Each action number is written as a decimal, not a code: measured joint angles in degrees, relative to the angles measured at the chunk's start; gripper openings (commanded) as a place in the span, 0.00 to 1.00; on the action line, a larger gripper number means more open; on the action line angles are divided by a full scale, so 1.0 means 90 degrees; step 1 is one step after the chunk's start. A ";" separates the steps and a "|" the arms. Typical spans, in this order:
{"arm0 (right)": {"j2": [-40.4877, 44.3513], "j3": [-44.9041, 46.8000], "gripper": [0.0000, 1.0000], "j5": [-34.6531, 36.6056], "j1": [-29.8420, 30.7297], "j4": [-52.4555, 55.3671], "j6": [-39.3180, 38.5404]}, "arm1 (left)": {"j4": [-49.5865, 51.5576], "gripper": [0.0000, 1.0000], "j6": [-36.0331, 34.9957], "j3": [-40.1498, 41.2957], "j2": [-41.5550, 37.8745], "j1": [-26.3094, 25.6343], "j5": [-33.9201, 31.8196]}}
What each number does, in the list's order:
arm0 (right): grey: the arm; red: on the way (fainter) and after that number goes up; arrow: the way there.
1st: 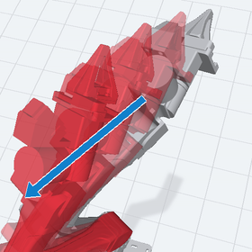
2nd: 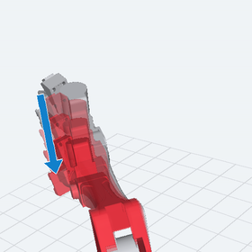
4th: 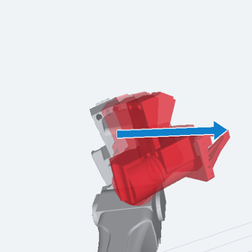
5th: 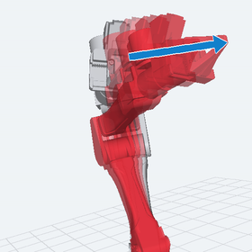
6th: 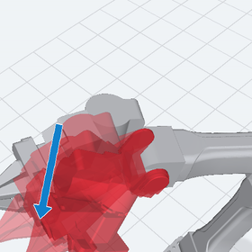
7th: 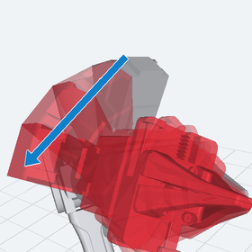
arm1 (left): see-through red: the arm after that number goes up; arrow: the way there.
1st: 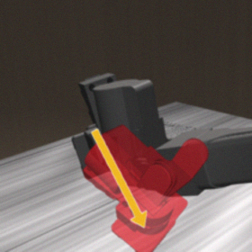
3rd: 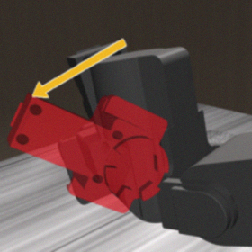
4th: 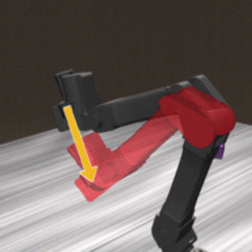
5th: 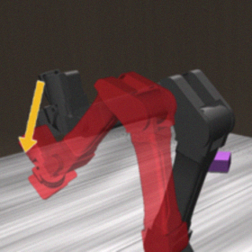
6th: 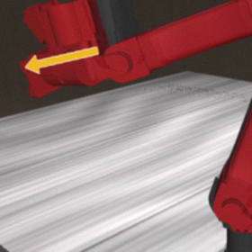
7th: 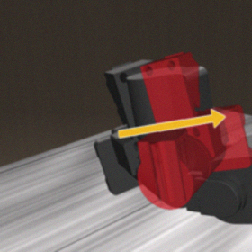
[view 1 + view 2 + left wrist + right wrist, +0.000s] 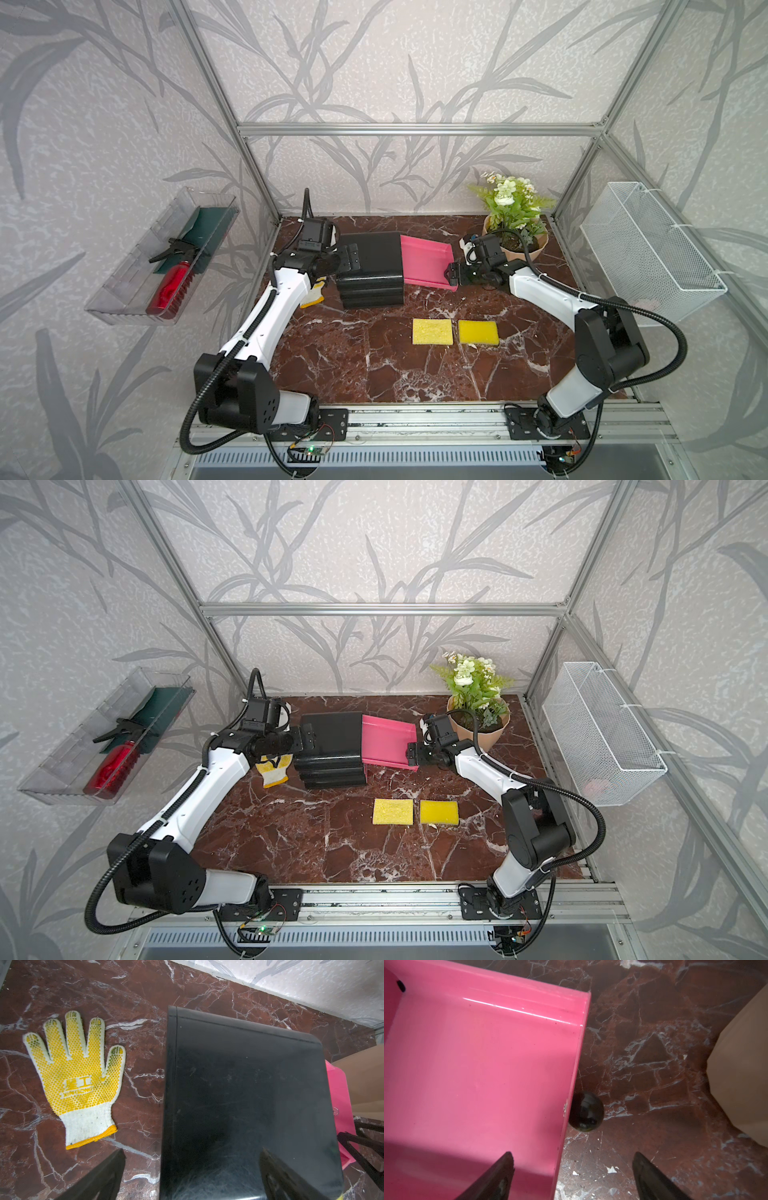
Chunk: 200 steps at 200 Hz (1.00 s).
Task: Take the sponge out of the drawer
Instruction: Place the sponge at the center of the board, then close the drawer of the storage box.
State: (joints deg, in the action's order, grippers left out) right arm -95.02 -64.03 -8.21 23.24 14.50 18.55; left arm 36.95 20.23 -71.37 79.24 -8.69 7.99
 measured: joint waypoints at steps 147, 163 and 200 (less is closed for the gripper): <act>-0.0583 -0.0733 0.24 0.0197 0.0352 0.0804 0.0561 | -0.0520 0.99 0.0182 0.0481 0.0029 0.0029 0.0765; -0.0583 -0.0758 0.18 0.0330 0.0364 0.0913 0.0624 | -0.0537 0.99 0.0202 0.0486 0.0029 0.0032 0.0780; -0.0583 -0.1013 0.08 0.0697 0.0391 0.1175 0.0792 | -0.0583 0.99 0.0209 0.0488 0.0029 0.0032 0.0792</act>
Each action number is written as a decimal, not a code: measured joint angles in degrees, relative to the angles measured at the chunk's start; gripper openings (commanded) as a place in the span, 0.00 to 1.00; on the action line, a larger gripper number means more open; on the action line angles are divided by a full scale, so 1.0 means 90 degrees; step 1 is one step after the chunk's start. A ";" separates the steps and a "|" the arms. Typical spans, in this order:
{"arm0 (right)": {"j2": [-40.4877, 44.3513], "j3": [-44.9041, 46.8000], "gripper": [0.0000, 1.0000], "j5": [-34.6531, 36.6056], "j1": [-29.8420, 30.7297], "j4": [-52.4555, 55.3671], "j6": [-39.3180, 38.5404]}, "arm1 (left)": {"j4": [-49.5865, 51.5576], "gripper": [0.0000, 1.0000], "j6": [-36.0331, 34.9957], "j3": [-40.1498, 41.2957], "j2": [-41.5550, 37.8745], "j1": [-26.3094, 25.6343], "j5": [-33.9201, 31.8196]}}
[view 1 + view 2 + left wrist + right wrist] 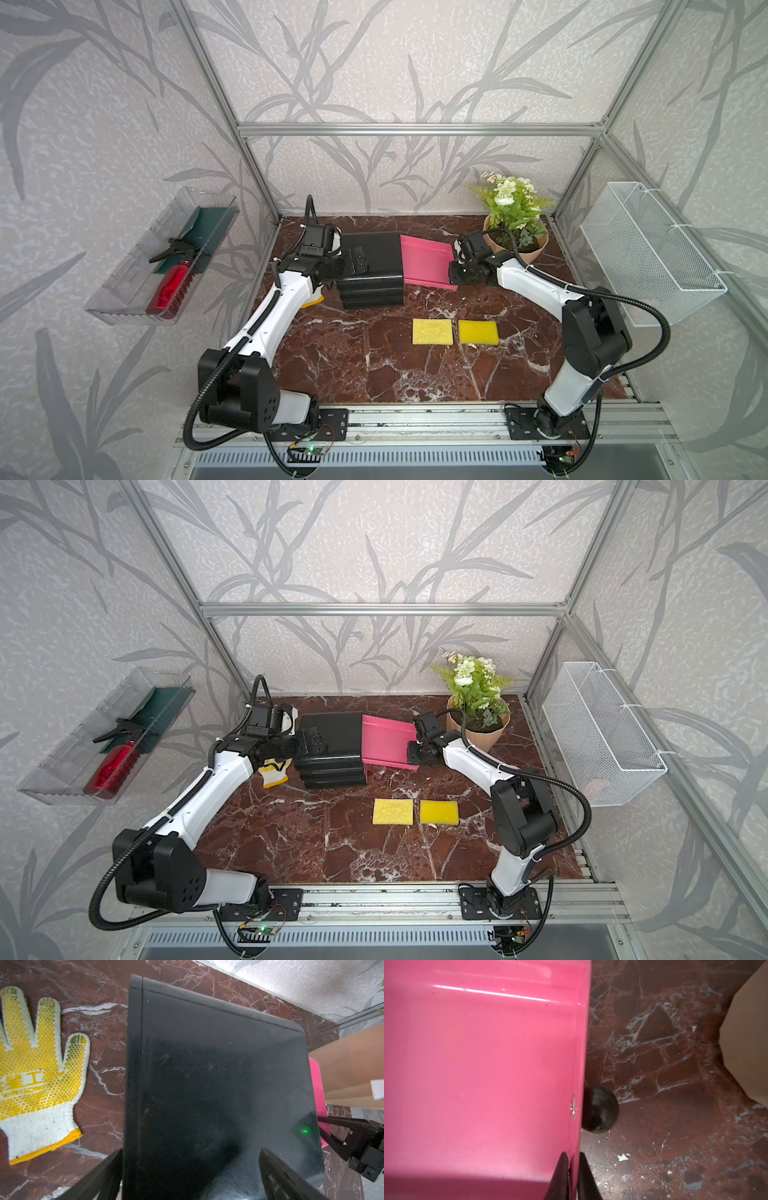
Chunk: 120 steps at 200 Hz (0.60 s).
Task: Take the sponge out of the drawer
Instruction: Close the drawer of the storage box.
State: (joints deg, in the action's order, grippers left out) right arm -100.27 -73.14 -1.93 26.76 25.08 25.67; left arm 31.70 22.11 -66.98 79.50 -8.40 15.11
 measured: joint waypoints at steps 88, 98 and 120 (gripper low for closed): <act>0.0112 -0.0032 0.00 0.0372 0.0085 0.0053 0.0457 | -0.0049 0.99 -0.0002 -0.0002 0.0061 0.0002 0.0053; 0.0153 -0.0032 0.00 0.0418 0.0102 0.0063 0.0500 | -0.0051 0.99 -0.0002 -0.0002 0.0066 0.0002 0.0061; 0.0267 -0.0032 0.00 0.0554 0.0131 0.0078 0.0529 | -0.0053 0.99 -0.0002 -0.0002 0.0066 0.0007 0.0083</act>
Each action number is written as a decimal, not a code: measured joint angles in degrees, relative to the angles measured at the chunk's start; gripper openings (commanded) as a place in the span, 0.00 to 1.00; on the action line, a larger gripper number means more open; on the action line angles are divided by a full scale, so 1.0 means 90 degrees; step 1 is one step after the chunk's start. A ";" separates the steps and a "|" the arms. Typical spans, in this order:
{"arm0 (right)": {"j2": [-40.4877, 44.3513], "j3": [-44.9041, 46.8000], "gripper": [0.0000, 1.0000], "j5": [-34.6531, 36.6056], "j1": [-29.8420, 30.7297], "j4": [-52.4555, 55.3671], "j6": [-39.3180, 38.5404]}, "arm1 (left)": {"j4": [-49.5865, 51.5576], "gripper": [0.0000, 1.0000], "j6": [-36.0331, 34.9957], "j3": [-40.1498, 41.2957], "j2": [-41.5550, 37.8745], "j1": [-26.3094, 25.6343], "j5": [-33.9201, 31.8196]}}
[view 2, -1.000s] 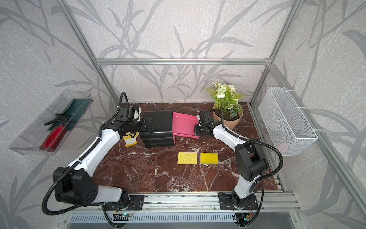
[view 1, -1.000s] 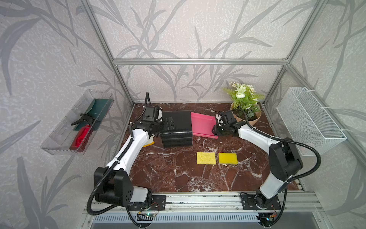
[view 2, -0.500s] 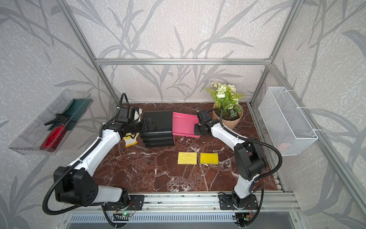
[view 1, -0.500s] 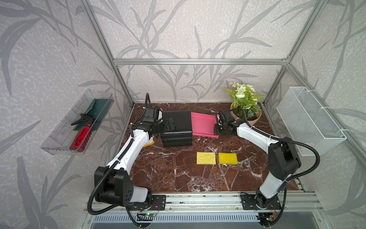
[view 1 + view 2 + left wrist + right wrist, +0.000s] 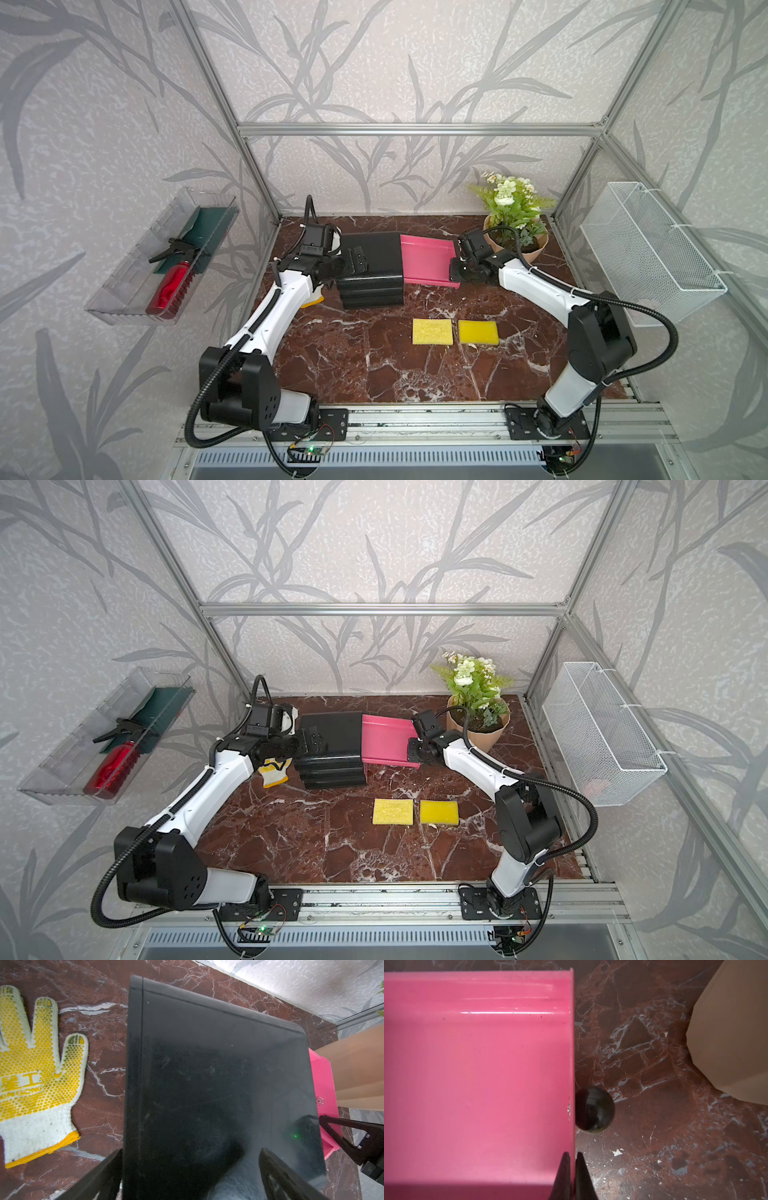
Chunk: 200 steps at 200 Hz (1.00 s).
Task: Take the sponge out of the drawer
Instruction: Close the drawer of the storage box.
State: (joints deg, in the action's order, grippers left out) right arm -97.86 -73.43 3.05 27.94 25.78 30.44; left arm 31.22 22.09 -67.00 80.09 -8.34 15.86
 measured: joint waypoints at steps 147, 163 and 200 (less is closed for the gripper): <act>0.0058 -0.0253 0.00 0.0648 0.0376 0.0126 -0.0005 | -0.0085 0.99 0.0005 0.0005 0.0051 0.0046 0.0104; 0.0058 -0.0289 0.00 0.0673 0.0406 0.0124 -0.0007 | -0.0114 0.99 0.0007 0.0012 0.0053 0.0058 0.0126; 0.0058 -0.0301 0.00 0.0692 0.0481 0.0119 -0.0002 | -0.0151 0.99 0.0024 0.0015 0.0095 0.0066 0.0131</act>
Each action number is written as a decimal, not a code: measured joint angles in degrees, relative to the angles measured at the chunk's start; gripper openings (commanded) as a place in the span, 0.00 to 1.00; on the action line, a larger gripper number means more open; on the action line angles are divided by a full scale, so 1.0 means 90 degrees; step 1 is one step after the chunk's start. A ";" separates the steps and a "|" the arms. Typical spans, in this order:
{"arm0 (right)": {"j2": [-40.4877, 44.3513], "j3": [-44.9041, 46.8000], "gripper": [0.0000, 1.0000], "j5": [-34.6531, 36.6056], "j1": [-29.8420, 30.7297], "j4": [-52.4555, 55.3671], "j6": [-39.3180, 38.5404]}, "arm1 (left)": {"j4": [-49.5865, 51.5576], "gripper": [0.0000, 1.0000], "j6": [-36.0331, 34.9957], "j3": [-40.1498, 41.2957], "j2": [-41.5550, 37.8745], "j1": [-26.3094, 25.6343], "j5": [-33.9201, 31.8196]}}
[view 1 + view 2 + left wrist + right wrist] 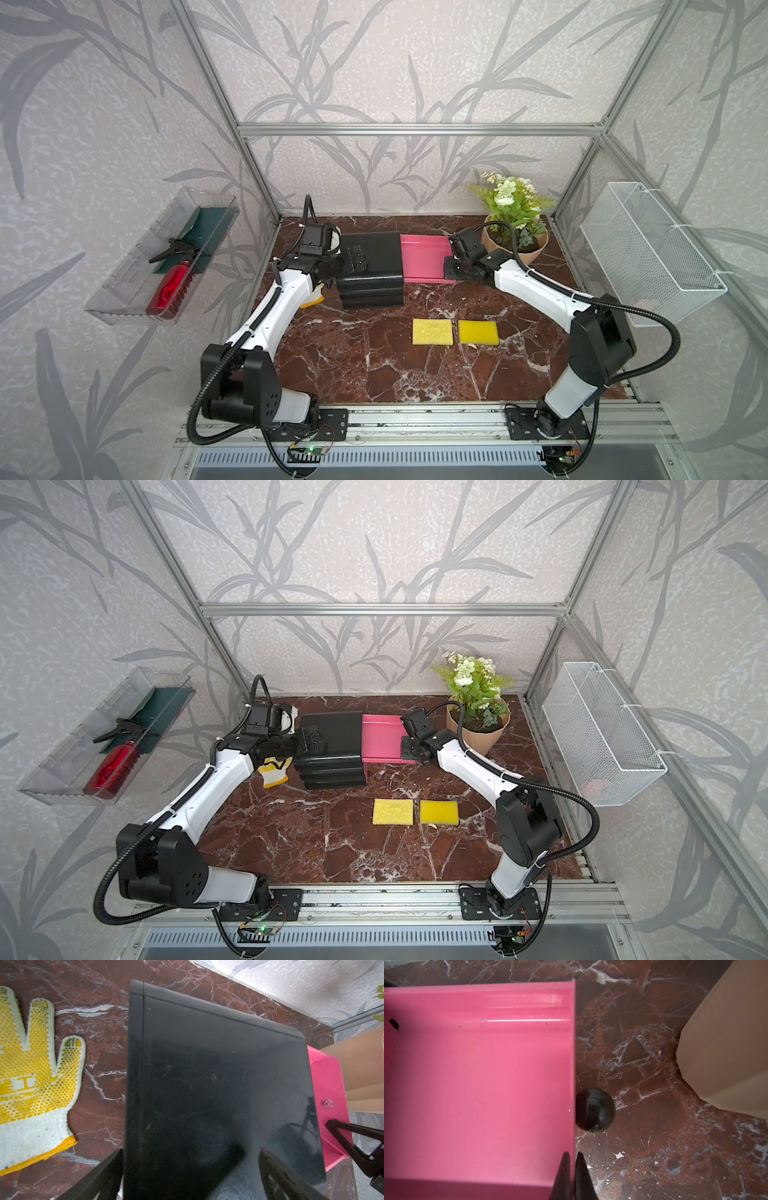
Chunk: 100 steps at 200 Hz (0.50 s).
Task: Take the sponge out of the drawer
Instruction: Close the drawer of the storage box.
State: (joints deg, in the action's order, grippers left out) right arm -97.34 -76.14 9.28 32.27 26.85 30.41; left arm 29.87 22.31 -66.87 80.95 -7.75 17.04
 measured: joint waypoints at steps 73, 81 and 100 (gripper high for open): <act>0.0000 -0.0063 0.00 0.0085 0.0160 -0.0022 -0.0002 | -0.0017 0.99 0.0029 0.0000 0.0029 0.0002 0.0002; 0.0000 -0.0107 0.00 0.0112 0.0185 -0.0007 -0.0010 | -0.0017 0.99 0.0032 0.0000 0.0029 0.0002 0.0002; 0.0000 -0.0151 0.00 0.0170 0.0223 0.0012 -0.0039 | -0.0022 0.99 0.0034 0.0000 0.0029 0.0002 0.0032</act>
State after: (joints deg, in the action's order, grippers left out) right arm -97.34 -77.49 10.81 34.28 26.96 30.06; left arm 29.67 22.61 -66.87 81.21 -7.73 17.32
